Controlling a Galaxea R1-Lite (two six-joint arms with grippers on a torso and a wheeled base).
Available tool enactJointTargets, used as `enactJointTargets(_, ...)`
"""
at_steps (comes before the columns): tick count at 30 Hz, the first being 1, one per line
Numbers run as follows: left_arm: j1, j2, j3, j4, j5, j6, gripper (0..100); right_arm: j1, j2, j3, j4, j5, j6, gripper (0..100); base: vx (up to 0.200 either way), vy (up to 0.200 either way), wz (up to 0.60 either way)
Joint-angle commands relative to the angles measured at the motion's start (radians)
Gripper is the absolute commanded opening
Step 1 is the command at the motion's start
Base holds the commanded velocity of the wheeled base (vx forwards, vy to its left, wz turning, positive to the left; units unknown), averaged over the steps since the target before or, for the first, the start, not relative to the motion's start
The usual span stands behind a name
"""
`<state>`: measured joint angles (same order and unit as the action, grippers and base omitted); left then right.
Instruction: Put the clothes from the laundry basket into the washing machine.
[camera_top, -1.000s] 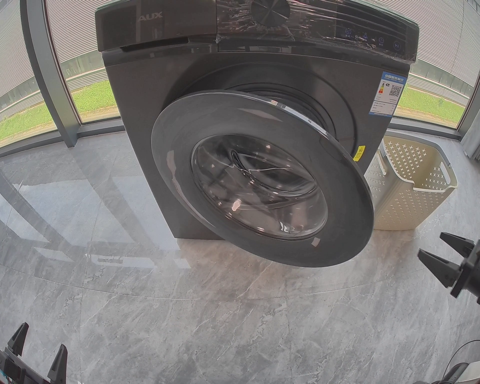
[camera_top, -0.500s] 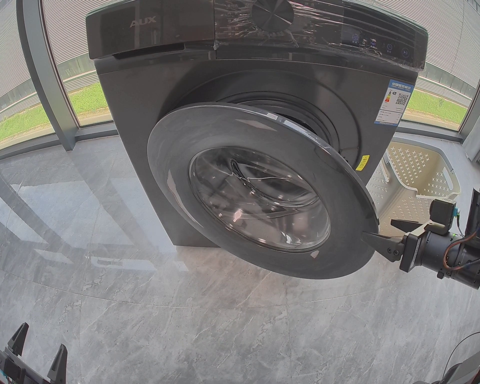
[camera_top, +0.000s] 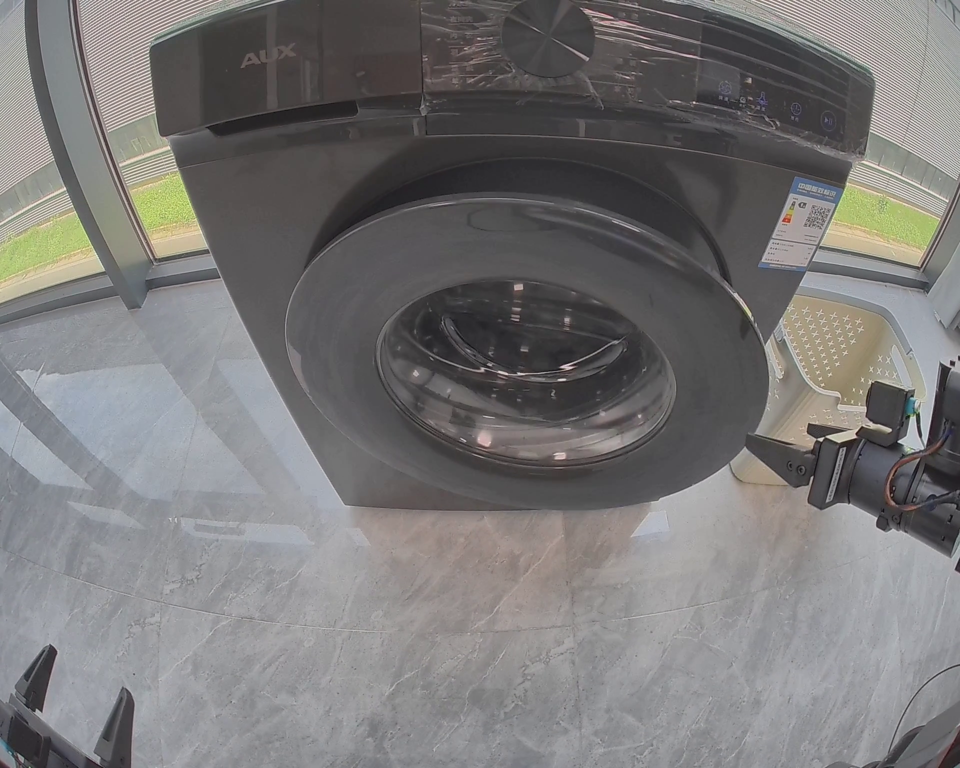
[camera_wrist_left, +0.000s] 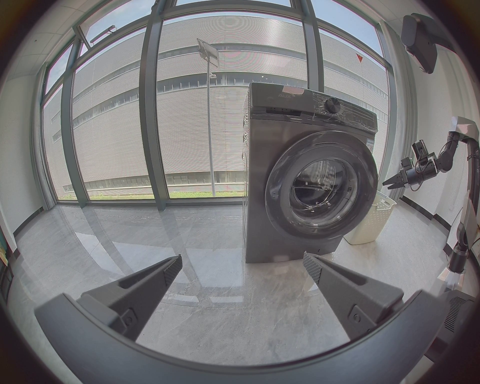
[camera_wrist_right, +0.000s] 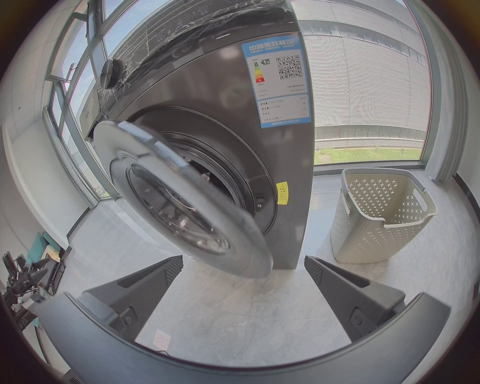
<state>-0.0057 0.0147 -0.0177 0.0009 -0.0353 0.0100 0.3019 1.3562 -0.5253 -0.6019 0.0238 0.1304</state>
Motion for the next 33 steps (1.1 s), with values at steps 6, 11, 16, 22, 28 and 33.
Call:
enactJointTargets(6, 0.0, -0.015, 0.018, 0.001, 0.0, 0.002, 100, 0.178, -0.023, 0.036, -0.007, 0.008, 0.017, 100, 0.0, -0.1, 0.0)
enactJointTargets(11, 0.0, -0.015, 0.018, 0.001, 0.0, 0.002, 100, 0.224, -0.006, 0.024, -0.076, 0.015, 0.017, 100, 0.0, 0.0, 0.0)
enactJointTargets(16, -0.002, -0.015, 0.018, 0.001, 0.0, 0.002, 100, 0.264, 0.067, 0.019, -0.22, 0.042, 0.014, 100, 0.04, 0.0, 0.0)
enactJointTargets(22, 0.0, -0.015, 0.018, 0.001, 0.0, 0.001, 100, 0.283, 0.109, -0.018, -0.279, 0.033, 0.012, 100, 0.2, 0.0, 0.0)
enactJointTargets(28, 0.0, -0.015, 0.018, -0.001, 0.0, 0.002, 100, 0.275, 0.123, -0.058, -0.279, 0.027, 0.014, 100, 0.2, 0.0, 0.0)
enactJointTargets(33, 0.0, -0.015, 0.018, 0.001, 0.0, 0.002, 100, 0.264, 0.121, -0.084, -0.28, 0.013, 0.014, 100, 0.08, 0.0, 0.0)
